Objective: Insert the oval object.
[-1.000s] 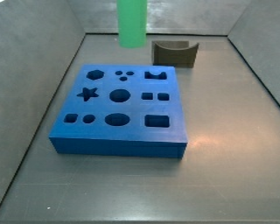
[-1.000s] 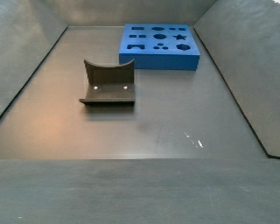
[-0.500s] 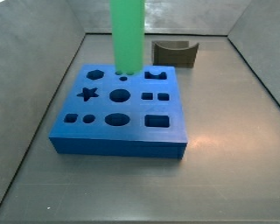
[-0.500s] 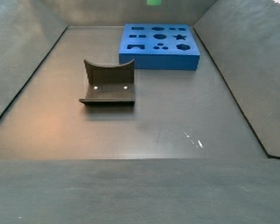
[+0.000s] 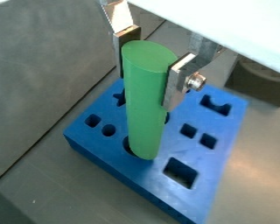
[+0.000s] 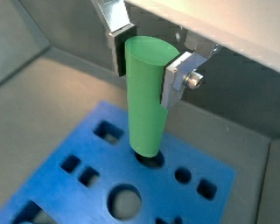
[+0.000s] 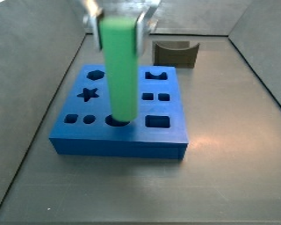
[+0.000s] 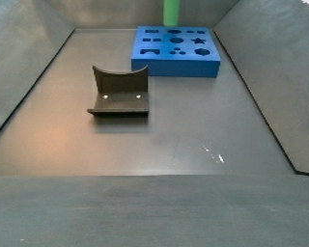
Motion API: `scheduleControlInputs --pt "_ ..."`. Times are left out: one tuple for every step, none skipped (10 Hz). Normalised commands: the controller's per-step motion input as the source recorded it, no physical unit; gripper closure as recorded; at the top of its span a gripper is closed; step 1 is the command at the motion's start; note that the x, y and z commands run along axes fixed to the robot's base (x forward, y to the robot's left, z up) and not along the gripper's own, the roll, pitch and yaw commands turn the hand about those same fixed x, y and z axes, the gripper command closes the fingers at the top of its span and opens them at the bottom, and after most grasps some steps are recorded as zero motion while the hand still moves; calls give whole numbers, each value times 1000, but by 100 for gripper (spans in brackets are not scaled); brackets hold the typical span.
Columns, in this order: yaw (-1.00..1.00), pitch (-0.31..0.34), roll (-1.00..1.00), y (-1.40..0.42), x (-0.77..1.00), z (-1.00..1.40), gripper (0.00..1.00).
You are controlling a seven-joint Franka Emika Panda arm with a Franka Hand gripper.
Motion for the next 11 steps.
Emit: scheduleControlInputs --pt "-100 -17 -31 154 -246 -426 100" --pt "-57 0 -67 103 -123 -254 100" --pt "-40 0 -69 74 -71 -197 100" --pt "-31 -9 -54 66 -69 -254 100" --pt "-29 -81 -96 0 49 -626 100" --pt "-71 -113 -50 0 169 -820 100" --pt "-103 -76 -7 0 226 -743 100" --pt "-89 -31 -27 0 171 -503 100" --pt "-54 -94 -77 0 0 -249 100" --pt "0 0 -16 0 0 0 100" --pt "0 0 0 0 0 0 100"
